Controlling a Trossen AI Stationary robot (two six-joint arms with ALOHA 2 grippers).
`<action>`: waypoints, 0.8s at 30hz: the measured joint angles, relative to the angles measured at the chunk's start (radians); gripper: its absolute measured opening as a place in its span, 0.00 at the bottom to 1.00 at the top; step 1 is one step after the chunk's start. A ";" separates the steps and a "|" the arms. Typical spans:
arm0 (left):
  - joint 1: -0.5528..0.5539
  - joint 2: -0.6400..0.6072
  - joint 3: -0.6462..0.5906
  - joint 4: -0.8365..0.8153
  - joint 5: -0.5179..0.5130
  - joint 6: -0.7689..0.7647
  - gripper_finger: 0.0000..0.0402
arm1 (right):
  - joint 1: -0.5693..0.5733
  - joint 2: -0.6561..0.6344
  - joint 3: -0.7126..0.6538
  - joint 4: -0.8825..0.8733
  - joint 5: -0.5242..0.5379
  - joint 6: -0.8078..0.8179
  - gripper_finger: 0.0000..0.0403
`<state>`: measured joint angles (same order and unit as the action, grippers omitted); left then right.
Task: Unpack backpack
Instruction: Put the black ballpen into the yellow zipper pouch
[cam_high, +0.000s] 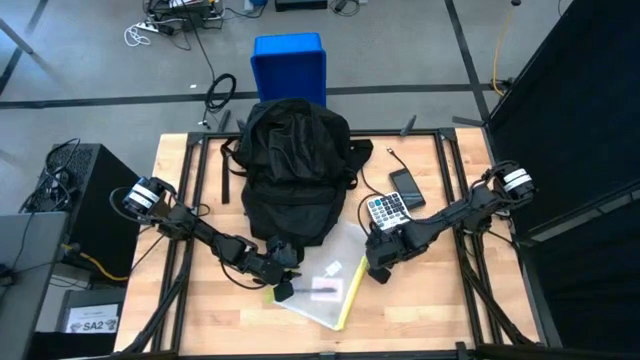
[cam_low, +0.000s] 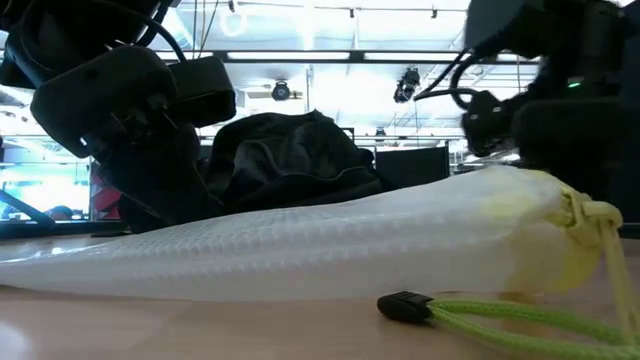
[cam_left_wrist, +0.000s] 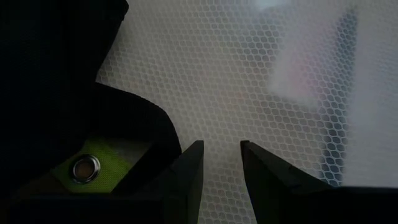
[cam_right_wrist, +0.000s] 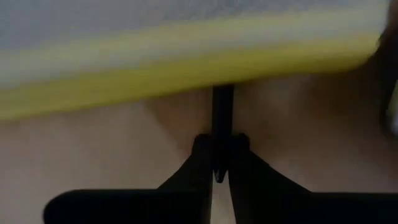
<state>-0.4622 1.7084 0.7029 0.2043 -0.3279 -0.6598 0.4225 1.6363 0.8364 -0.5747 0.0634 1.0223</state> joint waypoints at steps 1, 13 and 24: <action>0.000 0.000 0.000 0.000 0.000 0.000 0.22 | 0.023 -0.011 -0.002 -0.014 -0.017 0.025 0.01; 0.000 0.000 0.000 0.003 0.000 0.000 0.22 | 0.365 -0.107 -0.003 -0.027 -0.047 0.443 0.01; 0.000 0.000 0.000 0.014 0.000 0.000 0.22 | 0.459 -0.108 -0.002 0.065 0.111 0.499 0.00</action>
<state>-0.4622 1.7084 0.7029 0.2188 -0.3279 -0.6597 0.8816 1.5285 0.8341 -0.5102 0.1748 1.5209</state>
